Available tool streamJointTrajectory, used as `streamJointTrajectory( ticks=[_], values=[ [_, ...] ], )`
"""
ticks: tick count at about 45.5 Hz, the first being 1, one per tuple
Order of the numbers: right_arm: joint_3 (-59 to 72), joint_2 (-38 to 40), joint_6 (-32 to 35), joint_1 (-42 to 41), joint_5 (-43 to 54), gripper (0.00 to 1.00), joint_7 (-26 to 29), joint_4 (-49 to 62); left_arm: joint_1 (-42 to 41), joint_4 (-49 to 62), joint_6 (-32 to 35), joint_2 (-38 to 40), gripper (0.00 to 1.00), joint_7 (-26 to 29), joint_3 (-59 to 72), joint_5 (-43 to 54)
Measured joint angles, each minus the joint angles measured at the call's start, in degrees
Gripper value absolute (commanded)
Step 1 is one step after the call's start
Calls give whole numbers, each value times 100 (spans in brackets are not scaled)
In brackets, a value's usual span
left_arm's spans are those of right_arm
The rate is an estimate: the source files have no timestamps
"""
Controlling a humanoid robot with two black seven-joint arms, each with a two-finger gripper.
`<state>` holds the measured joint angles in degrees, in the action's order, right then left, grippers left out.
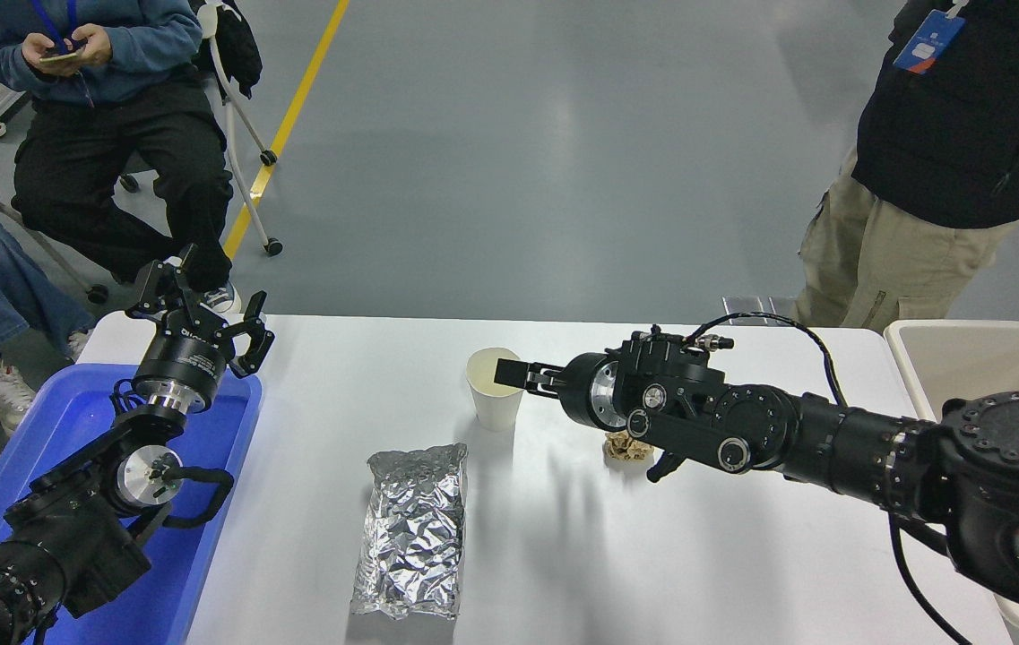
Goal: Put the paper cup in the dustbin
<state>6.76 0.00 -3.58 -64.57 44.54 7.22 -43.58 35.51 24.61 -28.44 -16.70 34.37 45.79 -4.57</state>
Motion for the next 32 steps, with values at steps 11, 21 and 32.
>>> streamJointTrajectory(
  ticks=[11, 21, 32],
  values=[
    [-72, 0, -275, 124, -511, 98, 41, -39, 0, 0, -2, 0, 100, 0, 0, 0],
    [-92, 0, -587, 238, -645, 88, 58, -45, 0, 0, -2, 0, 100, 0, 0, 0],
    [-94, 0, -711, 296, -610, 0, -23, -110, 0, 0, -2, 0, 100, 0, 0, 0]
  ],
)
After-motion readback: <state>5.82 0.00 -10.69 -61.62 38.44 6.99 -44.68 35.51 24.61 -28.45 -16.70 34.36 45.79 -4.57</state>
